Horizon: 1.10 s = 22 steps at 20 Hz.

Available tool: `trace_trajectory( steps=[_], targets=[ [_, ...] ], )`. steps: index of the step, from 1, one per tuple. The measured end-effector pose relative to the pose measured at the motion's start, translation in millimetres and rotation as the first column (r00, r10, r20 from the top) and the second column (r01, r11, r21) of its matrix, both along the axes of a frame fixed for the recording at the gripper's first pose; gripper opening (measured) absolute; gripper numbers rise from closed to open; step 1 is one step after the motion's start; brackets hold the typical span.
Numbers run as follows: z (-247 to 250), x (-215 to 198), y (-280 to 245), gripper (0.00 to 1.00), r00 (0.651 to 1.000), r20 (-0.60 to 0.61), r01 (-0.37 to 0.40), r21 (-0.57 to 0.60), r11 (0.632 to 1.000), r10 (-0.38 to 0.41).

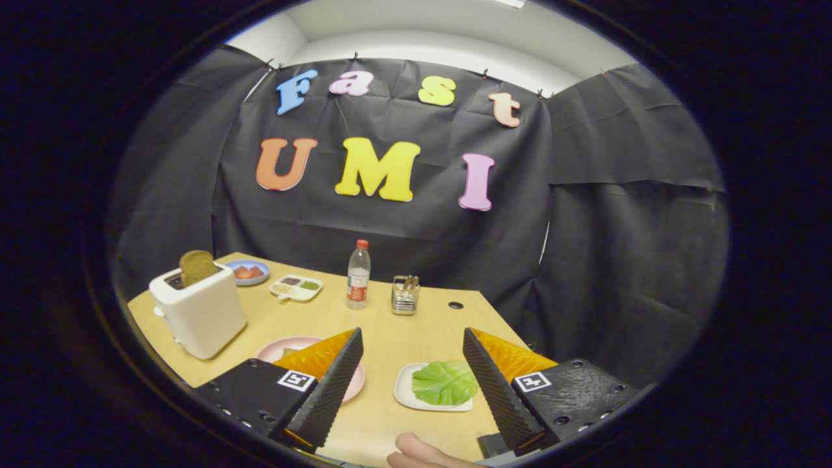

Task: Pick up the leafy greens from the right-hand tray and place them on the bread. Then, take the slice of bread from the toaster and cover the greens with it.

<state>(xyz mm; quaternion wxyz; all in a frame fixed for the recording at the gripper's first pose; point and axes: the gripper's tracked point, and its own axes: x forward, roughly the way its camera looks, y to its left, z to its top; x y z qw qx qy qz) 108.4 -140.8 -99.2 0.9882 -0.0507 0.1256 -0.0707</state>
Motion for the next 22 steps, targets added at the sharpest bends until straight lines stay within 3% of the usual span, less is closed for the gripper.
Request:
trace_trajectory(
  steps=[4,10,19,22],
  targets=[
    [-61,47,-52,0.95,0.986,-0.152,0.066,0.018,0.998,-0.062],
    [-139,84,-123,0.96,0.931,-0.318,0.199,0.022,0.98,-0.182],
    [-193,100,-146,0.96,0.869,-0.451,0.227,-0.004,0.974,-0.204],
    [-196,104,-143,0.96,0.868,-0.455,0.222,-0.001,0.975,-0.198]
  ],
)
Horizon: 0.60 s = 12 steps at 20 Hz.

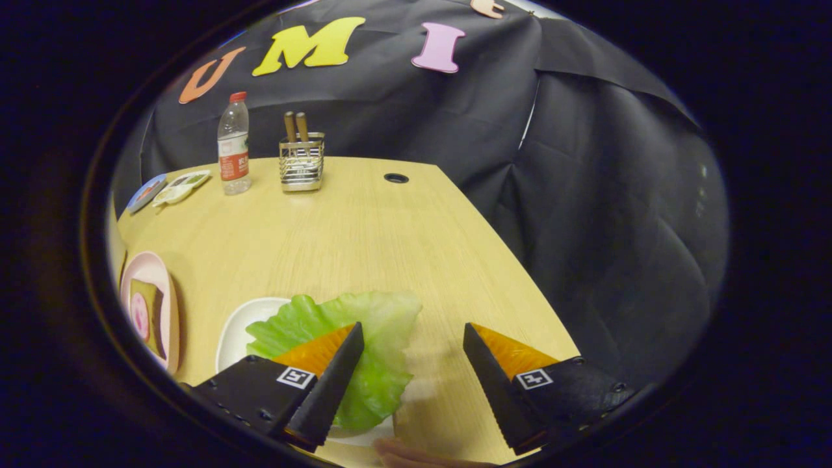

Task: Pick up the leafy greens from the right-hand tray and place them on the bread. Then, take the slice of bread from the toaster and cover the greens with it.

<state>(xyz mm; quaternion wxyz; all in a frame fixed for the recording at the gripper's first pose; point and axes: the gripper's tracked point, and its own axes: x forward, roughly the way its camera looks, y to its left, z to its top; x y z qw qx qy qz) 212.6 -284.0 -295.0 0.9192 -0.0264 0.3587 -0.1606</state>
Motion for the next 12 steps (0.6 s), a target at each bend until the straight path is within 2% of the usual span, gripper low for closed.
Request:
trace_trajectory(
  steps=[2,4,7,9,11,12],
  targets=[
    [2,2,3,0.92,1.0,0.005,-0.018,-0.003,1.0,0.018],
    [0,3,7,0.81,1.0,-0.001,-0.024,0.013,1.0,0.024],
    [-3,7,16,0.52,0.999,0.013,-0.049,0.035,0.998,0.049],
    [-2,8,17,0.27,0.998,0.015,-0.064,0.003,0.998,0.063],
    [3,6,17,0.14,0.996,0.01,-0.083,-0.036,0.996,0.084],
    [8,6,18,0.14,0.996,0.022,-0.091,-0.045,0.995,0.092]
  ],
)
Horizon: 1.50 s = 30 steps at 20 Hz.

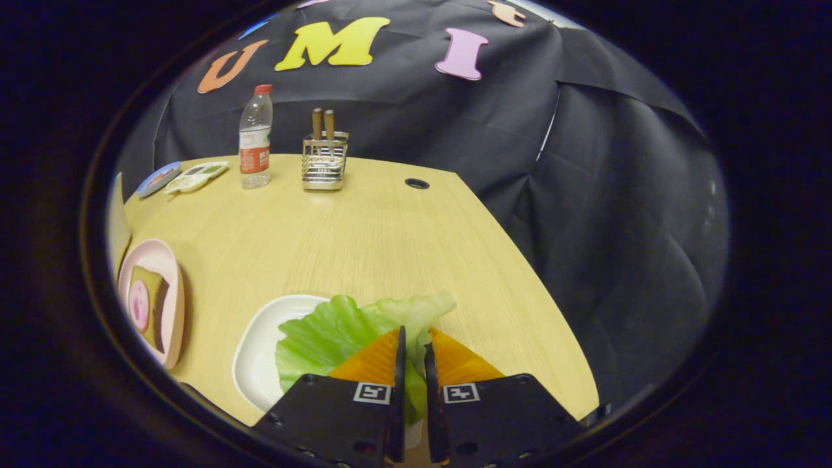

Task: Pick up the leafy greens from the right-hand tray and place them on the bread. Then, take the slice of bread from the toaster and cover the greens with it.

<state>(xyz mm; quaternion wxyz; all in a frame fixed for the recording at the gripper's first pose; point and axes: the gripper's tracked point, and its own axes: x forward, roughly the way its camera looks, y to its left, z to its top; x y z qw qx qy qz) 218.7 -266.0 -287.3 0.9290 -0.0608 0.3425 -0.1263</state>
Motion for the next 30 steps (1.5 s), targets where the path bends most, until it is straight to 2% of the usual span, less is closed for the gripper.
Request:
trace_trajectory(
  steps=[1,2,9,14,17,24,30],
  targets=[
    [6,-2,2,0.14,1.0,0.007,-0.007,0.007,1.0,0.007],
    [10,-1,2,0.0,1.0,0.022,0.0,0.024,1.0,-0.001],
    [51,-20,21,0.0,0.996,0.089,-0.008,0.106,0.994,-0.002],
    [83,-34,48,0.0,0.991,0.132,-0.051,0.11,0.993,0.036],
    [105,-43,78,0.0,0.984,0.165,-0.092,0.132,0.987,0.07],
    [149,-62,169,0.0,0.952,0.24,-0.218,0.086,0.972,0.192],
    [151,-73,270,0.0,0.911,0.25,-0.355,0.073,0.932,0.328]
  ],
)
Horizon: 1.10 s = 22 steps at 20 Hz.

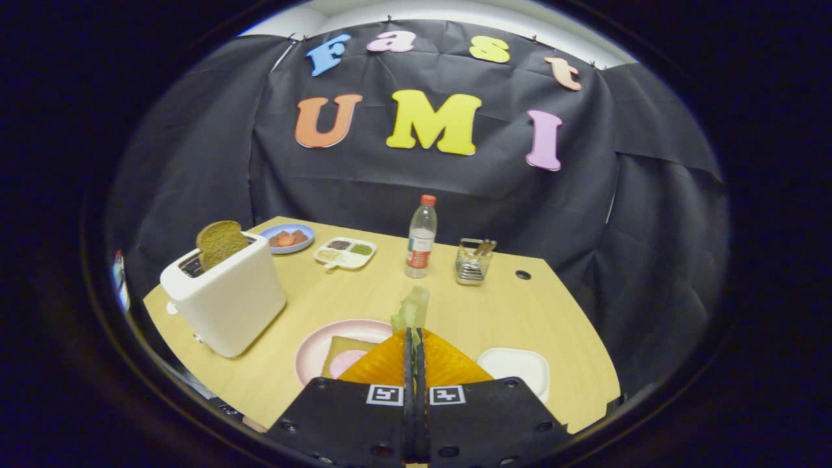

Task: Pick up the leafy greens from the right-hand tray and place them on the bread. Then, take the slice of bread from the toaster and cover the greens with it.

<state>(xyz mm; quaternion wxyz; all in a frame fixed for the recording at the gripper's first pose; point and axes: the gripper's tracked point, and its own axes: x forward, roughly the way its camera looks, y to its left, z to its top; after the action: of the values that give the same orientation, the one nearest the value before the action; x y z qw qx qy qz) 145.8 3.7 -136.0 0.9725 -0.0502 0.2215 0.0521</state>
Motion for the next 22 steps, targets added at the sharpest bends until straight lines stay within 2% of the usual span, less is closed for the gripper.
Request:
trace_trajectory(
  steps=[7,9,13,22],
  targets=[
    [-31,8,92,0.0,0.985,-0.058,-0.158,0.098,0.983,0.164],
    [-50,22,92,0.0,0.983,-0.092,-0.149,0.106,0.983,0.159],
    [-83,55,57,0.0,0.987,-0.142,-0.063,0.084,0.994,0.074],
    [-112,83,35,0.01,0.985,-0.163,-0.041,0.124,0.991,0.061]
  ],
)
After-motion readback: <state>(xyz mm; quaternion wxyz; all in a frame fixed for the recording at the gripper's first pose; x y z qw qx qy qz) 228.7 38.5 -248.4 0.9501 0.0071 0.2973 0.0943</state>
